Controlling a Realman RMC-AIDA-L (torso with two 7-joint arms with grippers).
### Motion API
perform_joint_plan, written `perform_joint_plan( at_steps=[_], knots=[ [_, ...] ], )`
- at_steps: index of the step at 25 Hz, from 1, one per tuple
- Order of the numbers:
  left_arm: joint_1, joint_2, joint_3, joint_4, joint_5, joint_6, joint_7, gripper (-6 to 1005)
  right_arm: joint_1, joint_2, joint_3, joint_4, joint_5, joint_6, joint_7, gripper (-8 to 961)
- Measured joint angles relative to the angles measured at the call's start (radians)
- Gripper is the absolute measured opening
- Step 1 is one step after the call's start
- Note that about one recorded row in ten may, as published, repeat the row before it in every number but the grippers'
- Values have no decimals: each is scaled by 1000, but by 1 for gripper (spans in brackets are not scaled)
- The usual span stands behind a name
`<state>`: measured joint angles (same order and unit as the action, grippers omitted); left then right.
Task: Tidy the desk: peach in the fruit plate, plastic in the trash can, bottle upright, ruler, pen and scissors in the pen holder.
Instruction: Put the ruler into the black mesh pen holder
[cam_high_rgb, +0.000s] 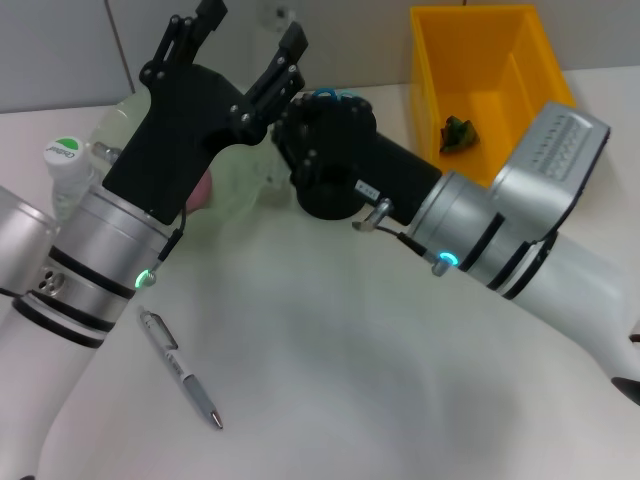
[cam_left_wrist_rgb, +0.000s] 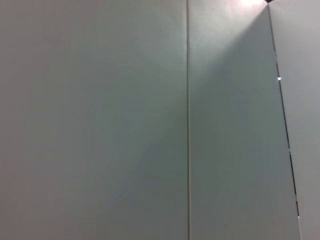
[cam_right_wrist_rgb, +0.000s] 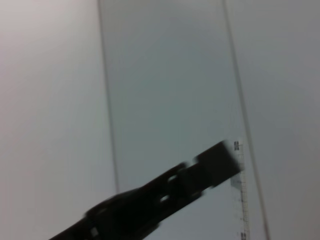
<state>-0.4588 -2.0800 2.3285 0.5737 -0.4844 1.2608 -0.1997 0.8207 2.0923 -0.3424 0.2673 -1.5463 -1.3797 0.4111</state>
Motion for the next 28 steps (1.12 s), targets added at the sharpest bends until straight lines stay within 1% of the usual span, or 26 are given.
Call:
perform_joint_plan(
  at_steps=[5, 12, 13, 14, 15, 17, 18, 19, 20, 21, 22, 24, 25, 26, 28],
  knots=[
    [14, 5, 0, -13, 6, 2, -52, 850, -38, -3, 67, -44, -1, -40, 0, 55],
    [28, 9, 0, -37, 26, 11, -84, 848, -50, -4, 82, -117, 3, -46, 6, 65],
    [37, 11, 0, -40, 59, 11, -99, 848, -50, -5, 82, -144, 6, -39, 29, 66],
    [37, 11, 0, -40, 59, 11, -99, 848, -50, -5, 82, -144, 6, -39, 29, 67],
    [57, 18, -18, -60, 170, -5, -183, 848, -50, -5, 84, -157, 7, -36, 44, 69],
    [57, 18, -18, -60, 170, -5, -183, 847, -49, -5, 93, -173, 7, -23, 59, 71],
    [63, 19, -37, -85, 222, -8, -241, 847, -47, -6, 102, -186, 7, -5, 62, 73],
    [63, 19, -37, -85, 222, -8, -241, 847, -47, -6, 102, -186, 7, -5, 62, 74],
    [63, 21, -65, -123, 311, -8, -341, 847, -47, -6, 103, -193, 7, 0, 62, 75],
    [63, 21, -65, -123, 311, -8, -341, 847, -47, -6, 103, -199, 6, 5, 63, 77],
    [63, 22, -81, -130, 349, -8, -378, 847, -47, -6, 102, -204, 4, 11, 63, 78],
    [63, 22, -81, -130, 349, -8, -378, 847, -42, -6, 99, -210, 3, 35, 62, 81],
    [65, 24, -123, -150, 423, -7, -452, 847, -38, -6, 98, -213, 2, 47, 61, 82],
    [66, 27, -142, -157, 455, -5, -486, 847, -35, -6, 97, -215, 2, 63, 61, 84],
    [66, 29, -149, -159, 470, -4, -501, 847, -26, -6, 95, -219, -1, 105, 59, 86]
  ],
)
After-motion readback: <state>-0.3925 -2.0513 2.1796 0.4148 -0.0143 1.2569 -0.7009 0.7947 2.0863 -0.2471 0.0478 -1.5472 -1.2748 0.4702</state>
